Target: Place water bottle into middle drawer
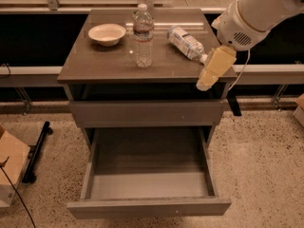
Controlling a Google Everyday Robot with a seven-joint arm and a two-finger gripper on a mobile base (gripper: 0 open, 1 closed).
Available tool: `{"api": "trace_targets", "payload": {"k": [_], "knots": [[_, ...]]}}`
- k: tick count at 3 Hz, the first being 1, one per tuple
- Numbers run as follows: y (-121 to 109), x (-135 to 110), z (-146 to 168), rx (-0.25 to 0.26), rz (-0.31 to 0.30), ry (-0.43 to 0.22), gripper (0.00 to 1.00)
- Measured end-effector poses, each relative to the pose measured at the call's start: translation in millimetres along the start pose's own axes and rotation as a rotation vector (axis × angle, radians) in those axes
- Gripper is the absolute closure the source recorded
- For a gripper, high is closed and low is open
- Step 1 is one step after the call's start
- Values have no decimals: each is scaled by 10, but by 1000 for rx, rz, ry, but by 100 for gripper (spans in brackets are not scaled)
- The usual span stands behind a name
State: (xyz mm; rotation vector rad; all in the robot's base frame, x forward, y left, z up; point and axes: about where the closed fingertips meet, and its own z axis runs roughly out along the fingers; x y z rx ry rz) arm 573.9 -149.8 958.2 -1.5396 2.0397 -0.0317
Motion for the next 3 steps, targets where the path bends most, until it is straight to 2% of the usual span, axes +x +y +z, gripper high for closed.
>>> {"api": "trace_targets", "payload": {"k": [1,2,3], "knots": [[-68,-155,205,18,61,-53,0],[-257,-441,461,42,109,-131,0],[-402,-659,690,41,149,-195,0]]}}
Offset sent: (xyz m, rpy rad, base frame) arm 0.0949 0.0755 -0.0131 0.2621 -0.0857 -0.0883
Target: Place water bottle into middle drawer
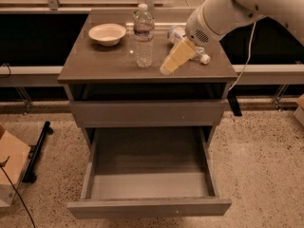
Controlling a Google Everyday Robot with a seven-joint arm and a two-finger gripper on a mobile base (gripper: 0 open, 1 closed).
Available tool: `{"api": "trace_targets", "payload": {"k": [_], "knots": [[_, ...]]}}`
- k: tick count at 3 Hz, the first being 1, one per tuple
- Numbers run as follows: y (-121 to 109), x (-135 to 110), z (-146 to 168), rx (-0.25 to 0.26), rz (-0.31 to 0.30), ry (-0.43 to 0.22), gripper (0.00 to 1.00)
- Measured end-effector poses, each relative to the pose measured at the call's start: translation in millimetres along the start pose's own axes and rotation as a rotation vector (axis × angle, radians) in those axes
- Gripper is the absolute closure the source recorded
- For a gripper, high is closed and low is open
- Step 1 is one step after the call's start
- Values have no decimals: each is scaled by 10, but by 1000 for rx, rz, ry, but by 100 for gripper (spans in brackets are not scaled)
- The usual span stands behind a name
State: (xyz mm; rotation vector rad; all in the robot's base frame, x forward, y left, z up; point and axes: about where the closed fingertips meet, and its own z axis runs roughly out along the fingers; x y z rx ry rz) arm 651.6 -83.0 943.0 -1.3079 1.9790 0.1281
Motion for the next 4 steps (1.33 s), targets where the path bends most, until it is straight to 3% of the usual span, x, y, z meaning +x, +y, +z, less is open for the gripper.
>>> {"api": "trace_targets", "payload": {"k": [3,4], "knots": [[-124,-573,622,-52,47,-121,0],[-211,-723,786,-74,94,-193,0]]}}
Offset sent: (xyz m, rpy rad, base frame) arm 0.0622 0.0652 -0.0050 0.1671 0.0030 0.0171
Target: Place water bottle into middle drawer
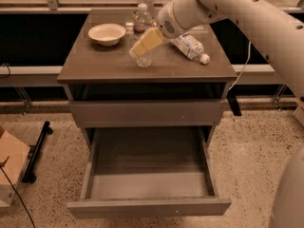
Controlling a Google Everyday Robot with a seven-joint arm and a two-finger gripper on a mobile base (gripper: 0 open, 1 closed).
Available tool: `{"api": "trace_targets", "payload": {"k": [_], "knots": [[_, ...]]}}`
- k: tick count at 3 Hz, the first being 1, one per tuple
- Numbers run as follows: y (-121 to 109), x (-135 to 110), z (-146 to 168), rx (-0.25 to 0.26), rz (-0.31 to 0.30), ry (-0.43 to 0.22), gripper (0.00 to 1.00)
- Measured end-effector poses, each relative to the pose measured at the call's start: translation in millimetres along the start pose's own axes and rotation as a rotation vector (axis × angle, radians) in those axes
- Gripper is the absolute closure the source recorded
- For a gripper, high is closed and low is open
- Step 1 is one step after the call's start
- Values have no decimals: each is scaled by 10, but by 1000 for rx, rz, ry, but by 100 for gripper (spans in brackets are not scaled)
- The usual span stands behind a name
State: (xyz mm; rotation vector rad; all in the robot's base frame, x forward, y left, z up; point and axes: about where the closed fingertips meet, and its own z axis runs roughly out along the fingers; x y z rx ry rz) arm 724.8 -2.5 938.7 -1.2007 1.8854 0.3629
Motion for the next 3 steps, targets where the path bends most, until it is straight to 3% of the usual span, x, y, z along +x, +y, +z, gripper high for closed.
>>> {"api": "trace_targets", "payload": {"k": [1,3], "knots": [[-129,-133,257,-18,43,-58,3],[-199,-248,466,-25,75,-108,49]]}}
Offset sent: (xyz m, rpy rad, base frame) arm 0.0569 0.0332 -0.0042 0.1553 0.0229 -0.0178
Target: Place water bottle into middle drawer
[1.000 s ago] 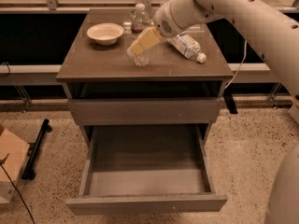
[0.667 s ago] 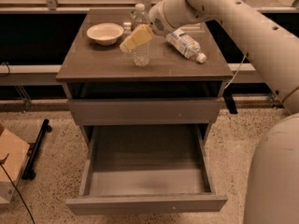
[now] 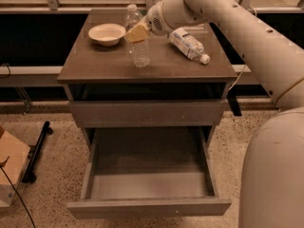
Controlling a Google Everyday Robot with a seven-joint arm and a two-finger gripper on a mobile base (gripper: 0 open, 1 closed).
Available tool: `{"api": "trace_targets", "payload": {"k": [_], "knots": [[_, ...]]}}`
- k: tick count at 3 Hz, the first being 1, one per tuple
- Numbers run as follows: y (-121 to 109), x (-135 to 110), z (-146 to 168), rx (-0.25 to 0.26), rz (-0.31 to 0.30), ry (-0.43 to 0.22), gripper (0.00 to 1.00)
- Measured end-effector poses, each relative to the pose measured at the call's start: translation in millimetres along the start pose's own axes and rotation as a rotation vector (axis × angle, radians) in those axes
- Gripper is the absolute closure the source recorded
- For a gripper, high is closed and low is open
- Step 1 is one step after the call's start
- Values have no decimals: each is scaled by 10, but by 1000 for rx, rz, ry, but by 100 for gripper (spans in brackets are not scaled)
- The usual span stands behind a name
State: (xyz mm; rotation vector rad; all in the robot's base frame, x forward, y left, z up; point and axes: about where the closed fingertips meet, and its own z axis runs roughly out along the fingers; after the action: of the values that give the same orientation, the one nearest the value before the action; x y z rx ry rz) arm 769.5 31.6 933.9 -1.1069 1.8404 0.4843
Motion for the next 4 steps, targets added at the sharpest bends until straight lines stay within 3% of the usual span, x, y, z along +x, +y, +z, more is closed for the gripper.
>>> {"api": "trace_targets", "payload": {"k": [1,2,3,4], "knots": [[93,-56,-119,-15,2,-41,80],[253,-104,-397,-34,-51,-72,100],[567,-55,-799,-60,-121,-94,100],[955,188,-1144,-81,-162,-93,100]]}}
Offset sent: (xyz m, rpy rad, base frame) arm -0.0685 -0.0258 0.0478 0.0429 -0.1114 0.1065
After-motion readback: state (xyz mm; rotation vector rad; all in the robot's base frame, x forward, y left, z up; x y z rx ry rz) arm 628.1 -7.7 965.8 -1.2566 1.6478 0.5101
